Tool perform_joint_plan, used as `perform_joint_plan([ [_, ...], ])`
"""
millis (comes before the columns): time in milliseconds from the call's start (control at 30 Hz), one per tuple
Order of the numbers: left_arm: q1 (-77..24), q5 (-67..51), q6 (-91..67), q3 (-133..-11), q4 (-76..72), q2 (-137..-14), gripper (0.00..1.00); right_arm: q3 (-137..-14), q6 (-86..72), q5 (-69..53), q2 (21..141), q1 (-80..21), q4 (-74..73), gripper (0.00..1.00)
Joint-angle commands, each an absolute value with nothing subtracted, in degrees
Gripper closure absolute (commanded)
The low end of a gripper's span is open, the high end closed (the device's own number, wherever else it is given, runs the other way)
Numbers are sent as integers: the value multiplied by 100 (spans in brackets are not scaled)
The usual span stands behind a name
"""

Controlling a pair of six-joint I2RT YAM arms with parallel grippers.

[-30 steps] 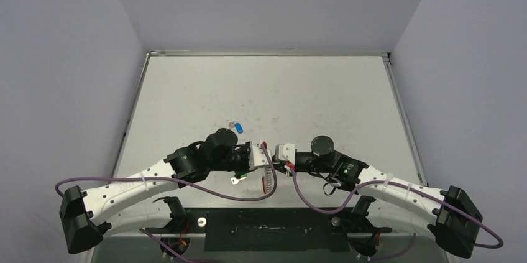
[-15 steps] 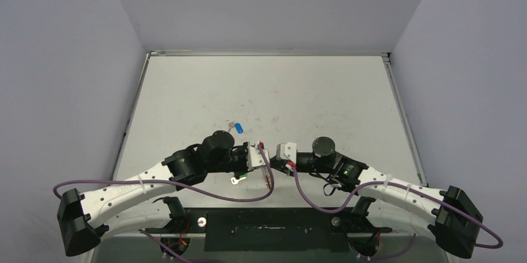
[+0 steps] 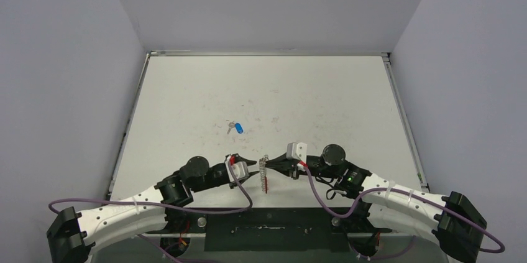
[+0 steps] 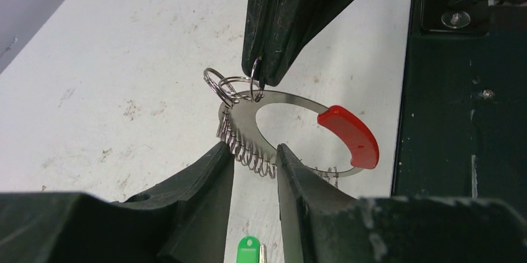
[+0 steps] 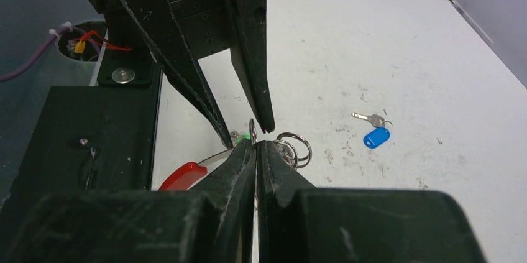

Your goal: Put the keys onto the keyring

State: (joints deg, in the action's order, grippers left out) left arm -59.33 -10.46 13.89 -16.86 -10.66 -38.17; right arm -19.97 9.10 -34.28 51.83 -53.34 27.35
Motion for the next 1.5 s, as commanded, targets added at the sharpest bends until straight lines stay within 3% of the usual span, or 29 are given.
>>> perform_joint_plan([
  [0, -5973, -1187, 1163, -1481, -2762, -3722, 73, -1947, 577, -3487, 5101, -5326, 3694, 100],
  [133, -5968, -1335, 1158, -1400, -3035, -3753, 78, -1929, 502, -3548, 5123, -5318, 3819, 100],
  [367, -5968, -1397, 1182, -1287, -3405, -3737, 79, -1949, 485, -3601, 5133, -5317, 3823, 100],
  [500, -5968, -1430, 1219, -1342, -3356, -3798, 88, -1977, 493, -3617, 5174, -5318, 3823, 100],
  [1167, -5968, -1342, 1214, -1448, -3424, -3912, 84, -2057, 567, -3767, 5349, -5326, 3651, 100],
  [1233, -5968, -1332, 1221, -1471, -3407, -3911, 88, -2069, 580, -3793, 5360, -5326, 3610, 100],
  [1333, -5968, -1305, 1240, -1538, -3242, -3912, 100, -2070, 610, -3844, 5365, -5327, 3528, 100],
  [1467, -5968, -1273, 1244, -1627, -2963, -3881, 100, -2075, 690, -3858, 5329, -5328, 3353, 100],
])
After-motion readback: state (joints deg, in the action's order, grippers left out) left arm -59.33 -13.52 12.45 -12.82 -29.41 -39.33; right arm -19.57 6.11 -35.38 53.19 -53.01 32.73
